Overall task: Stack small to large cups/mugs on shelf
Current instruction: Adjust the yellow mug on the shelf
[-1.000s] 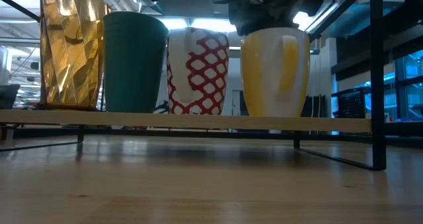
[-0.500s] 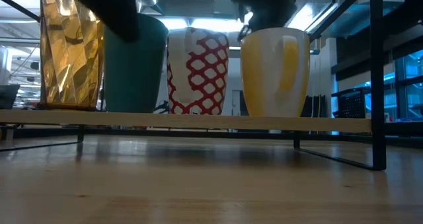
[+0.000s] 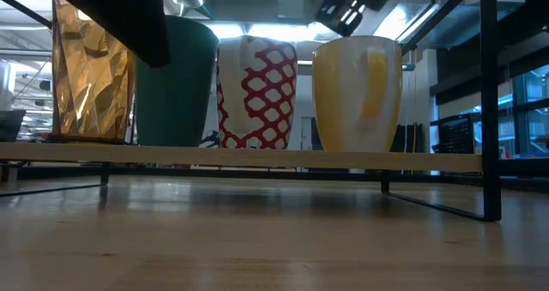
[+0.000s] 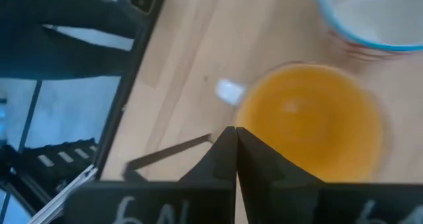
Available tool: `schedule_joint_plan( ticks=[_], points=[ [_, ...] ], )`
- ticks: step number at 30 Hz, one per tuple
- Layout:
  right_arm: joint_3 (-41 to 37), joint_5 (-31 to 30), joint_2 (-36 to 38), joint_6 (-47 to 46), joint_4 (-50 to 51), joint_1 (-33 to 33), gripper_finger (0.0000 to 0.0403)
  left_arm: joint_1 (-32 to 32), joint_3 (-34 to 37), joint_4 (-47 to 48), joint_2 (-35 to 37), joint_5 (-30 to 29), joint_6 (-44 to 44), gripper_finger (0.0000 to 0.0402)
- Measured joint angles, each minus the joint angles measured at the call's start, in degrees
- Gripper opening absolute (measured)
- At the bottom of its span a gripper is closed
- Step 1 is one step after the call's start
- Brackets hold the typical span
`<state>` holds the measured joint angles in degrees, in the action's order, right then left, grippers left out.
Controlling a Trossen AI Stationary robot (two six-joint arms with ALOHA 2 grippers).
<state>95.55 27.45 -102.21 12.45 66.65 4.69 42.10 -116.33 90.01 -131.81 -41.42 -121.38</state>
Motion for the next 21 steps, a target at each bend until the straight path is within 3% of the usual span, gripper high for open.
schedule_joint_plan(
  ticks=[10,21],
  points=[
    [0.0,-0.27,0.0,-8.13,-2.29,6.02,0.0009,0.01,0.0,0.01,0.0,-2.78,0.44,0.0],
    [-0.02,-7.85,0.0,-19.14,-10.06,11.93,0.0009,0.03,0.0,-0.33,0.0,-4.14,0.44,0.0]
  ],
)
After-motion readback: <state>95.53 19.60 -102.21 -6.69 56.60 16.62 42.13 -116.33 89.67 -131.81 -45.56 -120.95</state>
